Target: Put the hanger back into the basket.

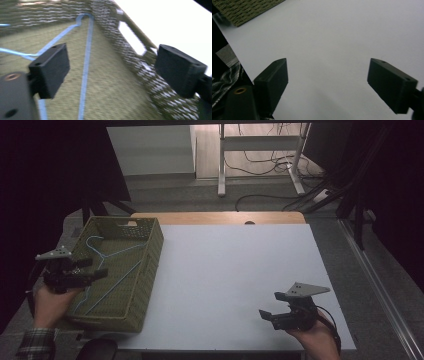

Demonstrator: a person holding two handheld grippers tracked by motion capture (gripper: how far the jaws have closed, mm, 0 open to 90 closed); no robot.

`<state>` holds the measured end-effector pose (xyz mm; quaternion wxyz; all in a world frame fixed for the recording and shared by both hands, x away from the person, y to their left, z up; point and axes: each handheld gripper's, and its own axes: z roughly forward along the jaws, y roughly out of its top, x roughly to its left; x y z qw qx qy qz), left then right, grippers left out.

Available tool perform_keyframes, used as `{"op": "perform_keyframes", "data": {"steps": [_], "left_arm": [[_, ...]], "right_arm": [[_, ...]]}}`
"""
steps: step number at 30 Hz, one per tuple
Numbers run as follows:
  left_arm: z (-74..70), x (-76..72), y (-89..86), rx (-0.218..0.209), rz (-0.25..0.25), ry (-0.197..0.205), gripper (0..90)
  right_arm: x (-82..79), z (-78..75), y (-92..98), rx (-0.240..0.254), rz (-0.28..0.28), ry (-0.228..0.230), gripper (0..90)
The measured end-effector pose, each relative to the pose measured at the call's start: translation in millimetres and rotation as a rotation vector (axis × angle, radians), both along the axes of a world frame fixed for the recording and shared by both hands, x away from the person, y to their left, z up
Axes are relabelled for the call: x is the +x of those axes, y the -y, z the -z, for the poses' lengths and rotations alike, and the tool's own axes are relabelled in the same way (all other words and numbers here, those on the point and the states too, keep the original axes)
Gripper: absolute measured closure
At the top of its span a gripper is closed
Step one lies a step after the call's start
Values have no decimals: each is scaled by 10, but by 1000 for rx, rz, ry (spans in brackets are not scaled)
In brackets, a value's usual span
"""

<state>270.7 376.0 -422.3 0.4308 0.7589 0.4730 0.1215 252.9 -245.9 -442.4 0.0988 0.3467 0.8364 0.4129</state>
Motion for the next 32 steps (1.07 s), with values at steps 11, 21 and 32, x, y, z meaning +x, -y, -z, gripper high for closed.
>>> {"op": "perform_keyframes", "data": {"steps": [11,21,32], "left_arm": [[-99,-269,409,-48,115,39,54],[8,-484,779,-43,161,72,0],[366,-549,1051,122,196,-1,0]], "right_arm": [[-11,6,18,-4,29,-5,39],[-52,9,95,11,41,-12,22],[-82,114,164,-10,54,-28,24]]}}
